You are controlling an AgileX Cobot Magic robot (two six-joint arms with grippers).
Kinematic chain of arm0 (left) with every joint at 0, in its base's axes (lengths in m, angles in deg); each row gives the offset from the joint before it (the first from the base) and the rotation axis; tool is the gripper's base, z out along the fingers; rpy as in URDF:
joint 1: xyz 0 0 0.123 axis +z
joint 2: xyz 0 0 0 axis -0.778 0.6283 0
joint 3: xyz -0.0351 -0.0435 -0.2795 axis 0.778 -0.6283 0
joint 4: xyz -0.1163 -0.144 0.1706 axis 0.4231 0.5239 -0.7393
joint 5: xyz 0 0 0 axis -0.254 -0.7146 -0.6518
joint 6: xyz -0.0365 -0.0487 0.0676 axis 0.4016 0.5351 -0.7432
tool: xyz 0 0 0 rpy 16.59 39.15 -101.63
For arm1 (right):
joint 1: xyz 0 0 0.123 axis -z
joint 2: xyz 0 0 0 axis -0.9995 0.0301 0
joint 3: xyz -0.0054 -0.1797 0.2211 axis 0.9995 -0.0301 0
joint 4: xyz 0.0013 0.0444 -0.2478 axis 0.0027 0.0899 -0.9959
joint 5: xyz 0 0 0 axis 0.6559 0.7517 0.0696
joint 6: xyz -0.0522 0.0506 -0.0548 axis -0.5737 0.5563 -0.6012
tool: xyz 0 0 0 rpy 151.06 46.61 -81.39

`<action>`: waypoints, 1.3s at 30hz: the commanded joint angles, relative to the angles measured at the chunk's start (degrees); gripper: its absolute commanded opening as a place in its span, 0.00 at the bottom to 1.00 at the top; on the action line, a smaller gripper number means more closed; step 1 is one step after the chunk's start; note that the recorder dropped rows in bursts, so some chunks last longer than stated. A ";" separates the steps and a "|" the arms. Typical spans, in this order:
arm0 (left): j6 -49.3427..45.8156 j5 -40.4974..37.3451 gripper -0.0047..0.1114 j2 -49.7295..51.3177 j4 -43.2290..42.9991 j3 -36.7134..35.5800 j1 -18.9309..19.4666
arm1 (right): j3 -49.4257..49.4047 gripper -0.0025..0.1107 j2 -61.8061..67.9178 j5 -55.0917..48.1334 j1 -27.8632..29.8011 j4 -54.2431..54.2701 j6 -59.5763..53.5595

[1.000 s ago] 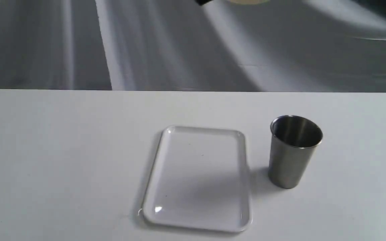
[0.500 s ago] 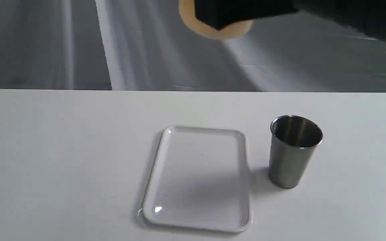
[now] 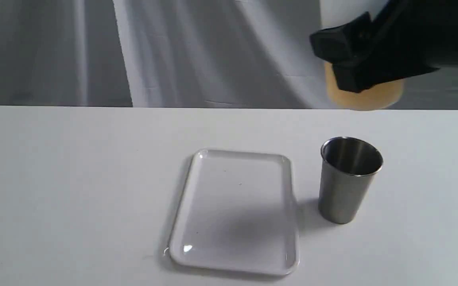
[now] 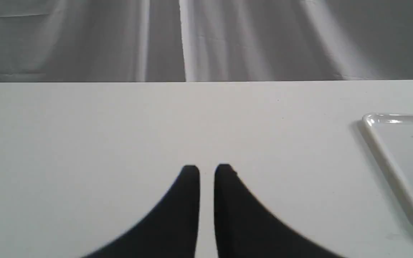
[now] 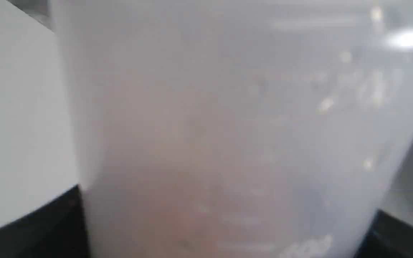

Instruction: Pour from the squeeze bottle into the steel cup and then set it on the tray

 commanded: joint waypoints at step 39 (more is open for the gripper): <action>0.27 0.41 0.11 -0.15 -0.02 -0.25 -0.30 | 0.10 0.02 19.02 -25.47 6.02 -85.34 40.91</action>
